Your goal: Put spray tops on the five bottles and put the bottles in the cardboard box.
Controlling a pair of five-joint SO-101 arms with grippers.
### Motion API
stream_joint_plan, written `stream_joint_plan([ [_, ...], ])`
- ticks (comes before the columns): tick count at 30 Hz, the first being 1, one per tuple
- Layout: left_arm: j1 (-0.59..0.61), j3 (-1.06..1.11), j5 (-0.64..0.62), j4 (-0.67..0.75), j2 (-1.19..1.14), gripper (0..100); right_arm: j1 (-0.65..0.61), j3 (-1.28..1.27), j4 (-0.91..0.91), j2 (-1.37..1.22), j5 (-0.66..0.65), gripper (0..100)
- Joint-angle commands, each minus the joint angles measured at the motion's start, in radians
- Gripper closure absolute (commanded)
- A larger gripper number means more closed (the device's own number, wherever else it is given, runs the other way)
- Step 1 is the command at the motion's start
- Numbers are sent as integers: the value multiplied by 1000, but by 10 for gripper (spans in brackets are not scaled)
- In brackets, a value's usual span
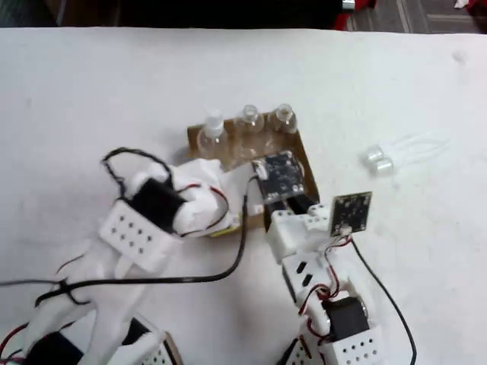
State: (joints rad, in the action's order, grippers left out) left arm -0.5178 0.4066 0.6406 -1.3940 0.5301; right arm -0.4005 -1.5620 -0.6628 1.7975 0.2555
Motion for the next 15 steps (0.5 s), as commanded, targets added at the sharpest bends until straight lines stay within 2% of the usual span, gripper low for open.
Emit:
stream_joint_plan([
  [1, -61, 14, -12, 20, -30, 976, -41, 77, -50, 8, -6, 981],
  [11, -120, 28, -15, 18, -30, 976, -45, 75, -54, 8, -6, 981],
  [15, -142, 18, -89, 18, -27, 976, -44, 74, -56, 7, -6, 981],
])
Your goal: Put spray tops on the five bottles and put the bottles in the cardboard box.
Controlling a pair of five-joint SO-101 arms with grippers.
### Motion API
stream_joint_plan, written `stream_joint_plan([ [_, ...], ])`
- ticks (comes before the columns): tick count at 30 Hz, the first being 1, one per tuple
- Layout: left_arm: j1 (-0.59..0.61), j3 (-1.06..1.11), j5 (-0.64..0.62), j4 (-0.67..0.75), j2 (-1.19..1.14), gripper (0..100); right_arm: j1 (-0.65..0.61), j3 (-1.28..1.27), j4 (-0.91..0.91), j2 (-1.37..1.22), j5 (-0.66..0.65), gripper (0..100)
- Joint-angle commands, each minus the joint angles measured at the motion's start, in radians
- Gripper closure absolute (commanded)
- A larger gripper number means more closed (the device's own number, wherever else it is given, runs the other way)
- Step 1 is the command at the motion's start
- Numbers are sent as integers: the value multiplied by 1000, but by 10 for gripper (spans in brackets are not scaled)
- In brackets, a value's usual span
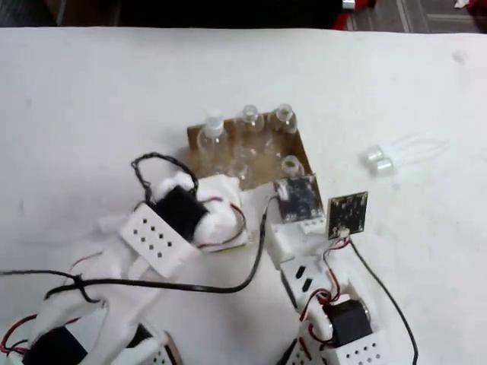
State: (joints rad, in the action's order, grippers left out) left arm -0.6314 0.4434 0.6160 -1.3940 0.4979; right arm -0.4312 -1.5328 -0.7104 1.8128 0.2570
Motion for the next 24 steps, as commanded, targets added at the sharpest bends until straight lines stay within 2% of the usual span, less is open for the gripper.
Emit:
stream_joint_plan([
  [1, -24, -20, -74, 18, 5, 976, -7, 44, -8, -8, -8, 981],
  [5, 50, -21, -77, -46, 74, 976, 48, 43, -8, -8, -9, 981],
  [10, 271, -63, -74, -167, 274, 976, 150, 46, 1, -8, 0, 981],
  [16, 458, 3, 72, -203, 499, 976, 205, 46, 1, -8, 0, 981],
  [20, 619, 81, 75, -161, 555, 976, 254, 43, 1, -8, 0, 981],
  [24, 897, 207, 71, 77, 433, 973, 274, -12, 70, -8, 0, 981],
])
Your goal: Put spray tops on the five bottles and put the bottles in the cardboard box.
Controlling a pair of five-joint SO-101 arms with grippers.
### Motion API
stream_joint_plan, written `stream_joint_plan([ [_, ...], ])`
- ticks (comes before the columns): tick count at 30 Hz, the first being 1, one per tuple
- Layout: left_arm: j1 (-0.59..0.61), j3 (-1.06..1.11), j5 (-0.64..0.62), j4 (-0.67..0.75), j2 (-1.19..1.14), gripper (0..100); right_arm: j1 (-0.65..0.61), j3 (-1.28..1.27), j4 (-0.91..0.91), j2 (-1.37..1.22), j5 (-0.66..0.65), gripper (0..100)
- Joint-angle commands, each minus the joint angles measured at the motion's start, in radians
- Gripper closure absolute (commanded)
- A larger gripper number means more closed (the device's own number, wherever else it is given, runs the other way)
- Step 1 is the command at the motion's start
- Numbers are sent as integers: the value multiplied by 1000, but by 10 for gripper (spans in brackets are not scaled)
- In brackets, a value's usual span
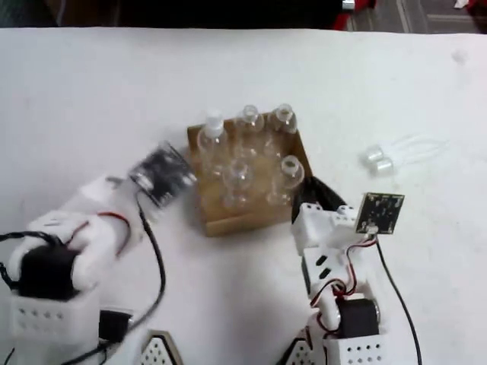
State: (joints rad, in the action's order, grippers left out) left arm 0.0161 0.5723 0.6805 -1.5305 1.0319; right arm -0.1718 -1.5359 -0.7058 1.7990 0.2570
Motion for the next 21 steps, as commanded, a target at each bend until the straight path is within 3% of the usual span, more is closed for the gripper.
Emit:
stream_joint_plan([
  [1, 297, 94, 9, 269, -162, 973, 15, -40, 110, 5, -2, 981],
  [6, 358, 32, 14, 367, -519, 975, 21, -155, 315, 1, -9, 981],
  [15, 341, -310, 6, 290, -1106, 976, 21, -153, 300, 2, -9, 981],
  [21, 344, -460, 11, 224, -1297, 972, 21, -153, 300, 2, -18, 981],
])
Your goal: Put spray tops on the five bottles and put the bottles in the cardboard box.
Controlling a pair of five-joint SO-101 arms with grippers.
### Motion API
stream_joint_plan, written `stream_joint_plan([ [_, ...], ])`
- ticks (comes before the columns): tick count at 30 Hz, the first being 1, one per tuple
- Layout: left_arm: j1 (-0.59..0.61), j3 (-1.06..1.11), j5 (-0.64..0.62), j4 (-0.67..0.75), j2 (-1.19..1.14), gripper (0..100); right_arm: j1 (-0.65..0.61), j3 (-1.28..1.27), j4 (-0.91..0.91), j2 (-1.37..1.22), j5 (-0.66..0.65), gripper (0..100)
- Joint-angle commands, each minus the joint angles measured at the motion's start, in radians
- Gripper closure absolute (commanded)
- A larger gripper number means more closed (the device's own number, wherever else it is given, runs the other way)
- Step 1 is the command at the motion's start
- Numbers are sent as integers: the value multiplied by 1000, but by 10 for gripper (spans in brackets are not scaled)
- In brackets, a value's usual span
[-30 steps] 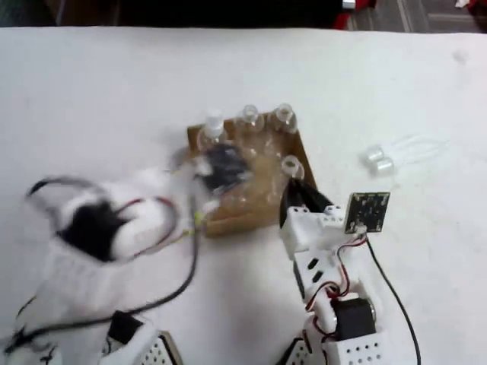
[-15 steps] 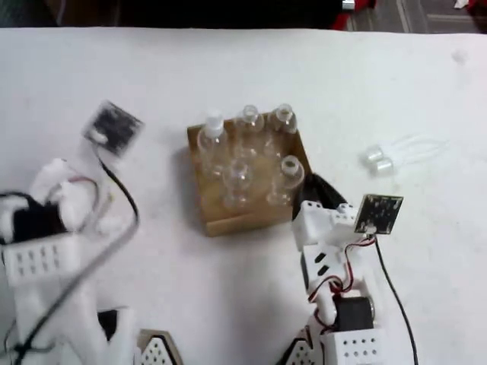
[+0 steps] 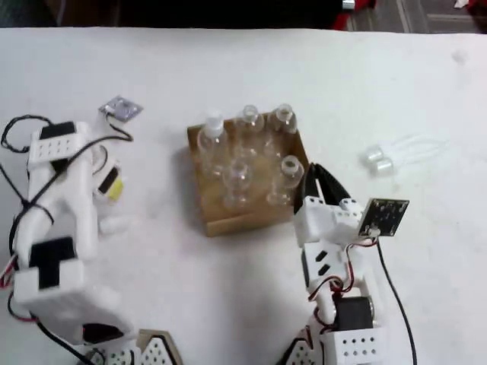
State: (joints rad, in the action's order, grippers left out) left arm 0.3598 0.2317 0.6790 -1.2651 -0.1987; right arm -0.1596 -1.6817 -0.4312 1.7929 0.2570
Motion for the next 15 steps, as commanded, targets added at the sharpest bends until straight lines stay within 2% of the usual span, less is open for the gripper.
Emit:
stream_joint_plan([
  [1, 1, -135, 11, -44, -74, 970, 8, -8, 25, 8, -35, 981],
  [7, -1, -149, 8, -46, -58, 823, 7, -8, 25, 8, -87, 981],
  [15, -2, -158, 18, -38, -51, 823, 7, -8, 25, 8, -92, 981],
])
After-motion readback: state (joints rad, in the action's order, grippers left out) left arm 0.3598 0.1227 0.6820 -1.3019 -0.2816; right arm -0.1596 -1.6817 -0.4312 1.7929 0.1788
